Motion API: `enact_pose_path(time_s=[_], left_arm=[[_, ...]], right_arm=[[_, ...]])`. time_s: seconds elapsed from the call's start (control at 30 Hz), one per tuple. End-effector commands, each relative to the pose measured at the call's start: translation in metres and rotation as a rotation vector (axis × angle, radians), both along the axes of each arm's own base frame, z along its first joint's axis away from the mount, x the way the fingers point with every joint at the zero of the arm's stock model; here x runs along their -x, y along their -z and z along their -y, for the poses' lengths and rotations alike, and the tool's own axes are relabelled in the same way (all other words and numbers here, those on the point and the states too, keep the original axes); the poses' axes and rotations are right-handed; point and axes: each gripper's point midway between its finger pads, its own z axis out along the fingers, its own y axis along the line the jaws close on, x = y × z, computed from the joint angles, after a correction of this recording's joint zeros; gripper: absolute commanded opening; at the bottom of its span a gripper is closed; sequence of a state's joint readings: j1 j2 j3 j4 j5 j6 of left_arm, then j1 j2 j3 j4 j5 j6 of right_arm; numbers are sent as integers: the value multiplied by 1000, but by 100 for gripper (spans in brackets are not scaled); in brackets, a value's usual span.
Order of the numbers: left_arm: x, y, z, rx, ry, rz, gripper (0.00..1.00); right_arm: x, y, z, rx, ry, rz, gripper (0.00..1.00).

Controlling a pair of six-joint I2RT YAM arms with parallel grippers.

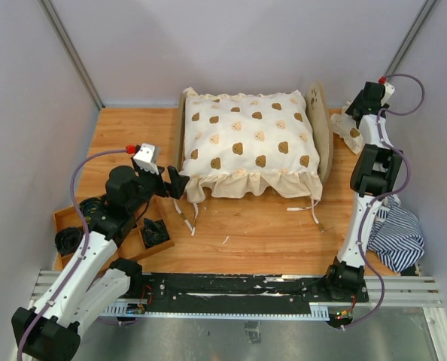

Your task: Set up the pet bed

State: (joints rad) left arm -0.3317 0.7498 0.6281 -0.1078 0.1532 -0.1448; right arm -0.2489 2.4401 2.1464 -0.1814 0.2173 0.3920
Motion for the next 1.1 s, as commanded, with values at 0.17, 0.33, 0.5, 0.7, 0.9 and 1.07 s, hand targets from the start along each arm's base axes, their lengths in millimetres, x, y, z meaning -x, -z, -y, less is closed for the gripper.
enact_pose_path(time_s=[0.17,0.33,0.5,0.7,0.9,1.07], left_arm=[[-5,-8,-6,-26,-36,33,99],[-5,-11,-14,-22,-81,41,99],[-8,-10,-21,-20,-128,30,99],[-3,-19,-20,-5,-113,58,99],[-1,-20,-17,1,-95,65,99],[-1,-19,-18,5,-104,67,99]], right_arm=[[3,35,20,-53,6,-30,52],[10,24,20,-43,-55,-23,7],[10,-15,-9,-63,-195,69,0],[44,-36,-27,-35,-231,47,0],[80,-69,-42,54,-254,31,0],[107,-135,-74,121,-357,105,0]])
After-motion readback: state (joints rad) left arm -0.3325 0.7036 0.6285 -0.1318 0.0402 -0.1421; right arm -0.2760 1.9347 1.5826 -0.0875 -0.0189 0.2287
